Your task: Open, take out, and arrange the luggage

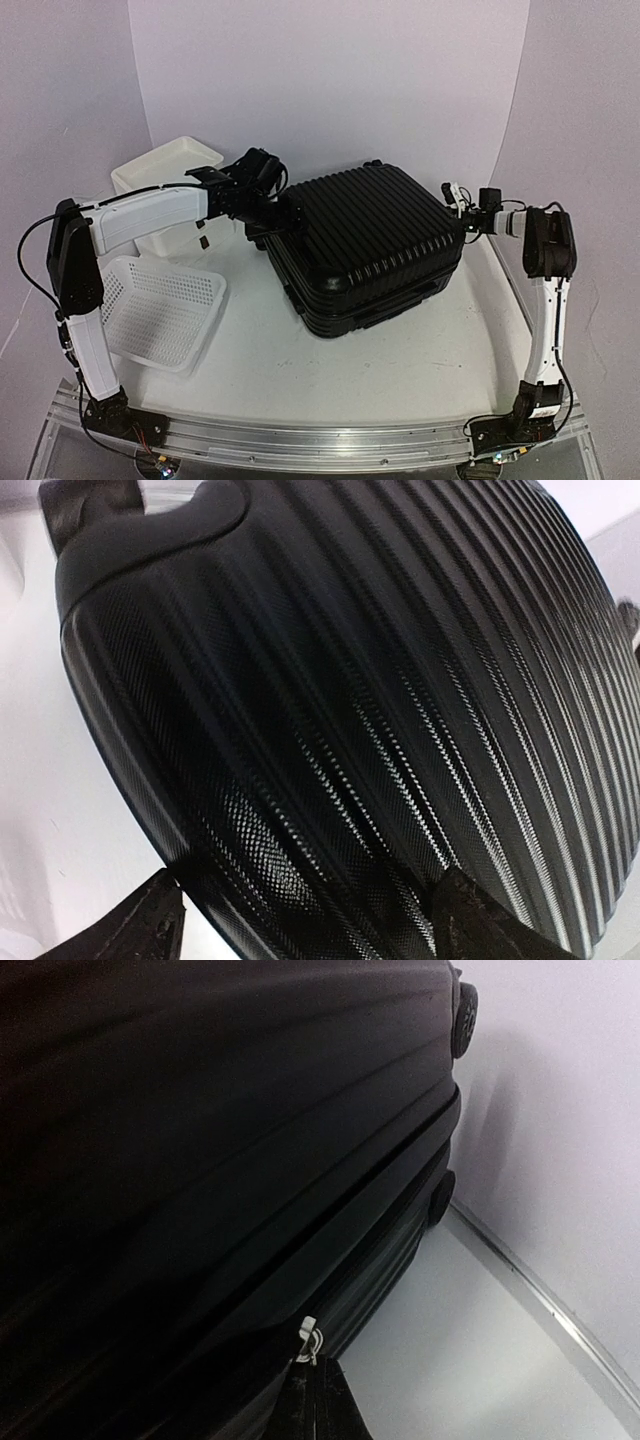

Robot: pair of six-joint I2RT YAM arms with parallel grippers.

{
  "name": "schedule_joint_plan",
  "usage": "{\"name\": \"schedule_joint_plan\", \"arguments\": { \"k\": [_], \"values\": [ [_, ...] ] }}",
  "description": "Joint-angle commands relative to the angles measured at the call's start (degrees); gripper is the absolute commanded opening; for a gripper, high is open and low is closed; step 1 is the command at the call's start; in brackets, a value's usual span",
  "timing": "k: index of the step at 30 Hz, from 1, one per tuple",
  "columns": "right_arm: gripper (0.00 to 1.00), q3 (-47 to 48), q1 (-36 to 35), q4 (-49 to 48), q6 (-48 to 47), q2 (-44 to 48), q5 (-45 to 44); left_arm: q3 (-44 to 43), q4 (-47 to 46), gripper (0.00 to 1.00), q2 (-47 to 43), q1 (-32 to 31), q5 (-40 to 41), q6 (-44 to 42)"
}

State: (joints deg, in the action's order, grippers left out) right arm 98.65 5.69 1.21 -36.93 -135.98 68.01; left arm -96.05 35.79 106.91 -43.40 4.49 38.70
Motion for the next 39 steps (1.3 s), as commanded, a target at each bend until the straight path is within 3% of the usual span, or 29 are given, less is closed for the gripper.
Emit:
{"name": "schedule_joint_plan", "arguments": {
  "k": [1,4,6,10,17,21,25,27,34,39],
  "values": [
    [0.00,7.40,-1.17,-25.79,20.76,-6.83,1.12,2.06,17.04,0.91,5.83,0.60,-3.85,-15.88],
    [0.00,0.47,-1.21,-49.06,35.65,-6.83,0.60,-0.07,16.70,0.96,3.99,3.85,-10.73,-16.60],
    [0.00,-7.34,-1.21,-55.39,38.60,-3.04,-0.85,-0.84,15.40,0.98,3.04,7.26,-16.93,-16.63],
    [0.00,-25.19,-1.92,-57.85,35.66,7.70,-4.89,-5.62,14.40,0.98,6.55,12.29,-24.12,-17.10],
    [0.00,-51.94,-4.49,-56.50,38.26,27.48,-11.36,-17.10,14.24,0.98,15.04,11.70,-28.04,-18.31],
    [0.00,-64.11,-8.65,-45.61,33.61,41.50,-17.13,-22.37,14.28,0.98,18.20,9.69,-28.12,-20.97],
    [0.00,-68.78,-18.35,-18.97,24.21,57.22,-28.41,-25.67,14.37,0.98,20.34,8.57,-28.41,-23.61],
    [0.00,-70.85,-22.67,-11.32,23.99,64.20,-33.13,-26.27,14.41,0.98,20.96,8.33,-27.79,-25.74],
    [0.00,-73.92,-32.80,7.77,28.13,83.62,-42.41,-34.59,19.49,0.99,25.25,8.33,-27.91,-33.34],
    [0.00,-74.10,-33.03,13.08,30.52,87.96,-48.70,-37.01,23.41,0.99,19.99,8.33,-18.88,-35.04]
  ]
}}
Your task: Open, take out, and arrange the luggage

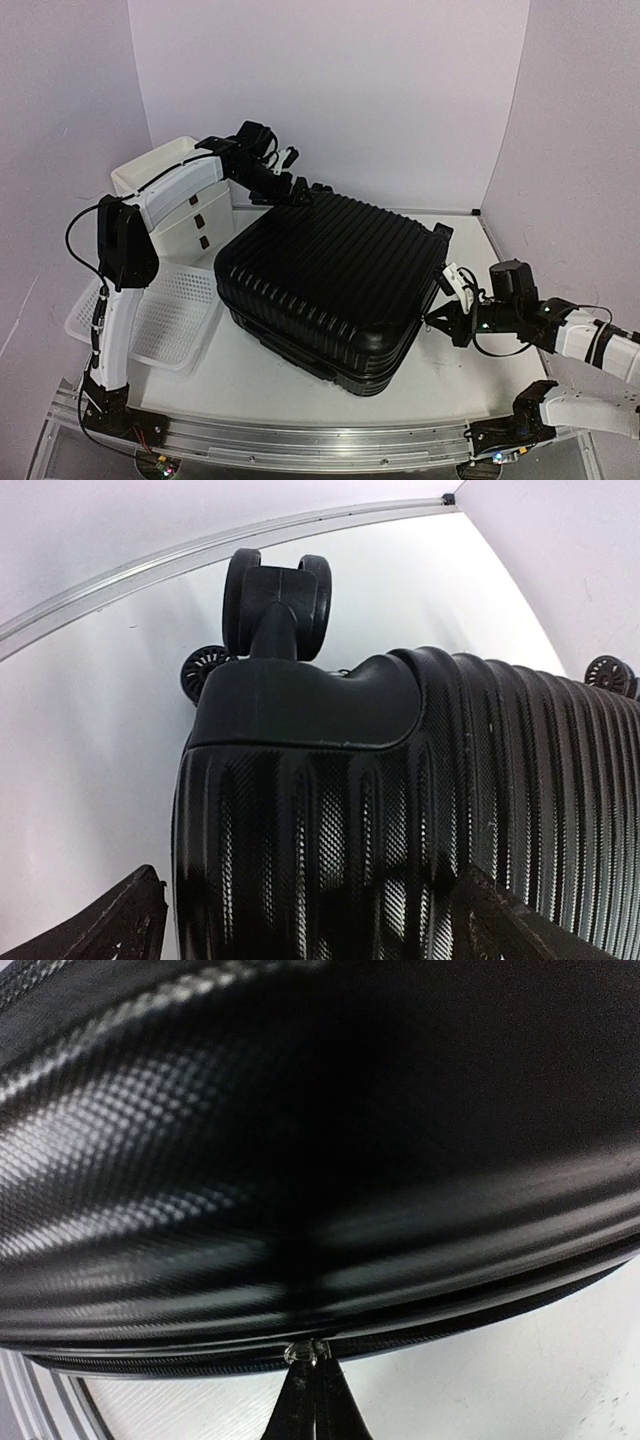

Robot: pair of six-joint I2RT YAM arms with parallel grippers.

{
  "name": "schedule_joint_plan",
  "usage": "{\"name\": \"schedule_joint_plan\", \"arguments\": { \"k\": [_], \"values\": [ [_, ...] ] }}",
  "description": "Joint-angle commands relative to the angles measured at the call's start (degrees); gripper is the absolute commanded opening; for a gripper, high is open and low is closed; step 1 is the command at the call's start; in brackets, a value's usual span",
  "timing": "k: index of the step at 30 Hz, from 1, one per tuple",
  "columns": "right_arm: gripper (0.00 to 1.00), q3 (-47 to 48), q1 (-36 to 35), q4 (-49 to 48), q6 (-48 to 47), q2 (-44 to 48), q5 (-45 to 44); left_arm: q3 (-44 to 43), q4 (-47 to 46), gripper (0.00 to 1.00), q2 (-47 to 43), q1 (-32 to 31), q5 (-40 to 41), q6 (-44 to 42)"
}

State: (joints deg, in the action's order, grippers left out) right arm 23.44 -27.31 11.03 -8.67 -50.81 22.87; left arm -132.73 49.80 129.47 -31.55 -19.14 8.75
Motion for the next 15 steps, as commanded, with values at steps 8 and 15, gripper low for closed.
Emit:
{"name": "schedule_joint_plan", "arguments": {
  "k": [8,15],
  "values": [
    [0.00,2.52,0.01,4.89,0.57,1.27,-8.41,18.15,10.89,0.98,-29.38,-3.52,14.07,13.60],
    [0.00,4.05,0.05,5.76,-4.12,-2.02,-8.16,45.91,10.21,0.99,-48.76,-3.18,13.04,52.67]
  ]
}}
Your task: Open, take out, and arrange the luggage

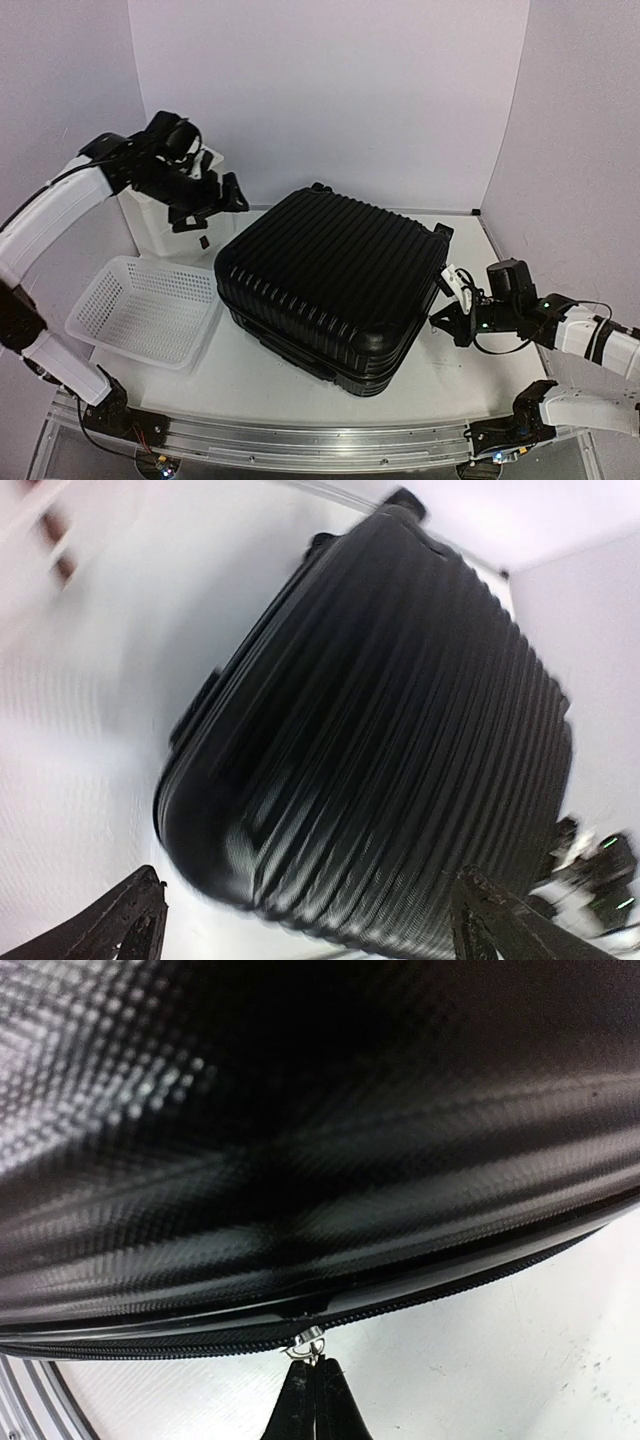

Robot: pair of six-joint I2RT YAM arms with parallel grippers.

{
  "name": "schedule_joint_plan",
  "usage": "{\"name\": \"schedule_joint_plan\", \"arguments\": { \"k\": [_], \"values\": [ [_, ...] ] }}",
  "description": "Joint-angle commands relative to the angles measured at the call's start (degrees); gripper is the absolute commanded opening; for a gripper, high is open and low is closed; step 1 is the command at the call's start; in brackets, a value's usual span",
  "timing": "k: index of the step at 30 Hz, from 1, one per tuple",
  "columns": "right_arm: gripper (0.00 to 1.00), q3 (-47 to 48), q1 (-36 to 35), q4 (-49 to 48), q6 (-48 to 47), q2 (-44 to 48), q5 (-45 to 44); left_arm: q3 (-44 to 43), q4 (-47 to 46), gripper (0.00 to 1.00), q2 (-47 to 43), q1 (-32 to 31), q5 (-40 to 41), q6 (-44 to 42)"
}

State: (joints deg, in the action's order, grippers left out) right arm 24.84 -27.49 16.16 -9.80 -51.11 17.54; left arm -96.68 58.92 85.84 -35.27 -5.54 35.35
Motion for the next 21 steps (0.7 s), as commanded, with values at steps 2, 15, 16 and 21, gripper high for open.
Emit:
{"name": "schedule_joint_plan", "arguments": {
  "k": [2,15,16,21],
  "values": [
    [0.00,2.79,0.18,0.11,-3.36,-2.73,-2.41,15.69,-4.51,0.99,-7.13,0.47,-5.28,33.85],
    [0.00,0.76,0.28,-2.88,-1.29,-0.45,-7.53,19.77,-9.94,0.95,2.42,-4.18,-1.56,47.81],
    [0.00,0.55,0.39,-2.93,-1.50,-0.20,-7.56,20.10,-9.44,0.95,2.91,-4.68,-0.55,48.20],
    [0.00,0.12,2.13,-4.41,-1.05,-1.19,-6.05,16.60,-4.96,0.96,8.88,-4.90,2.00,45.60]
  ]
}}
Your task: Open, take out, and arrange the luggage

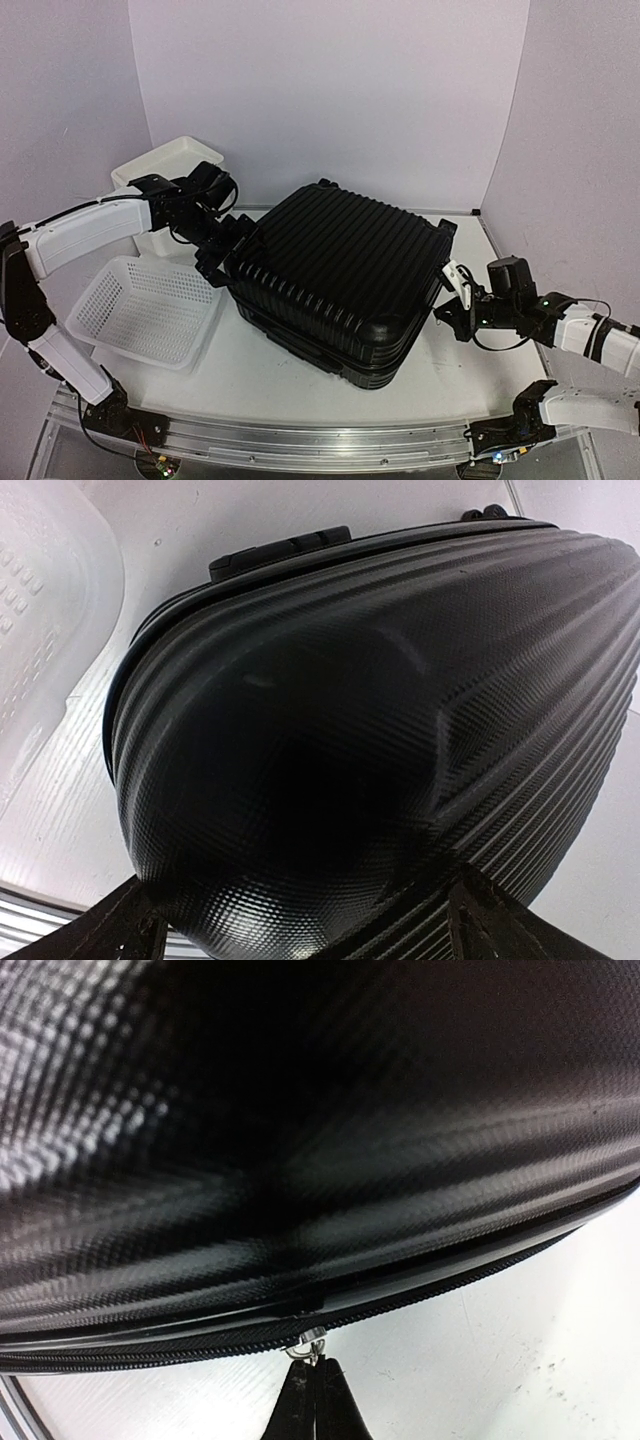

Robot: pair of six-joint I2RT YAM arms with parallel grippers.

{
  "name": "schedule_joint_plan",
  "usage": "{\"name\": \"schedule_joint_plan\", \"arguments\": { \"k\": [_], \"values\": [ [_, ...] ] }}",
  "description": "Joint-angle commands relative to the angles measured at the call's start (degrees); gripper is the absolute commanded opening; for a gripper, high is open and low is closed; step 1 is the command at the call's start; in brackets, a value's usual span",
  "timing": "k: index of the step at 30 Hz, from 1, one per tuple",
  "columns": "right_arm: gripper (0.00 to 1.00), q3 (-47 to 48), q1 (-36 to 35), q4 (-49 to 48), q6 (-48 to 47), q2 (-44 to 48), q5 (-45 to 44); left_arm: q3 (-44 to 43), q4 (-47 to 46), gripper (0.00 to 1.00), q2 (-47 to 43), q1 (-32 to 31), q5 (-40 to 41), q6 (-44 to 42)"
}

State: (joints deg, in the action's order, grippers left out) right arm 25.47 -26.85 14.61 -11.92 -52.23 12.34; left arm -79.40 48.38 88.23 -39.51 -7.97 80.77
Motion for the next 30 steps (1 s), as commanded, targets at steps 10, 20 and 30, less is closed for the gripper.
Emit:
{"name": "schedule_joint_plan", "arguments": {
  "k": [10,20,30],
  "values": [
    [0.00,4.13,25.79,-10.96,0.81,-10.57,16.70,3.11,9.03,0.91,7.24,1.16,11.65,0.11],
    [0.00,24.35,38.89,-18.66,-8.21,-39.21,30.46,3.21,9.24,0.91,8.31,4.18,12.96,-4.08],
    [0.00,46.57,40.13,-20.76,-22.82,-63.29,52.30,-1.46,8.58,0.92,12.17,4.35,13.97,-14.41]
  ]
}}
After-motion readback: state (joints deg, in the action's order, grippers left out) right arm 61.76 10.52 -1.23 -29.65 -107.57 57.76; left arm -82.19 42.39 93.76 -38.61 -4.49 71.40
